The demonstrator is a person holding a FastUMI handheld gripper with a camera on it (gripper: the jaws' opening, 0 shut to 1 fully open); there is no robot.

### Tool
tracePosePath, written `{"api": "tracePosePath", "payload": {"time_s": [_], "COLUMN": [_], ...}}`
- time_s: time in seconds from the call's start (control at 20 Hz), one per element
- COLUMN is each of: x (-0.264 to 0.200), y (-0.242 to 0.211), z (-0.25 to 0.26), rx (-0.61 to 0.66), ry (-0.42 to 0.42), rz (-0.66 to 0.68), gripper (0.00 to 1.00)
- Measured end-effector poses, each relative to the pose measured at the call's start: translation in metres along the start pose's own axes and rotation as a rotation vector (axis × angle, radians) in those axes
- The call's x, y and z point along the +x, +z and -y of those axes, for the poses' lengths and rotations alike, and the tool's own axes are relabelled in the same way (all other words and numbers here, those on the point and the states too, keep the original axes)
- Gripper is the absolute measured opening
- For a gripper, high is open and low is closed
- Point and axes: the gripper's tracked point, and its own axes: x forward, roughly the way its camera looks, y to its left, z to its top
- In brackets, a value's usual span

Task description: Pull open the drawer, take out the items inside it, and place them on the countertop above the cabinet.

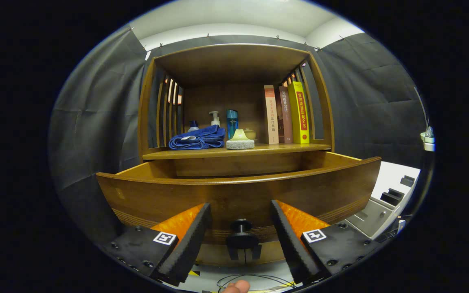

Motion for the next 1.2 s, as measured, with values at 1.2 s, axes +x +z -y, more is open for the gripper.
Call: {"api": "tracePosePath", "payload": {"time_s": [1.2], "x": [0.150], "y": [-0.004], "z": [0.001], "rx": [-0.017], "ry": [0.007], "rz": [-0.092], "gripper": [0.97]}}
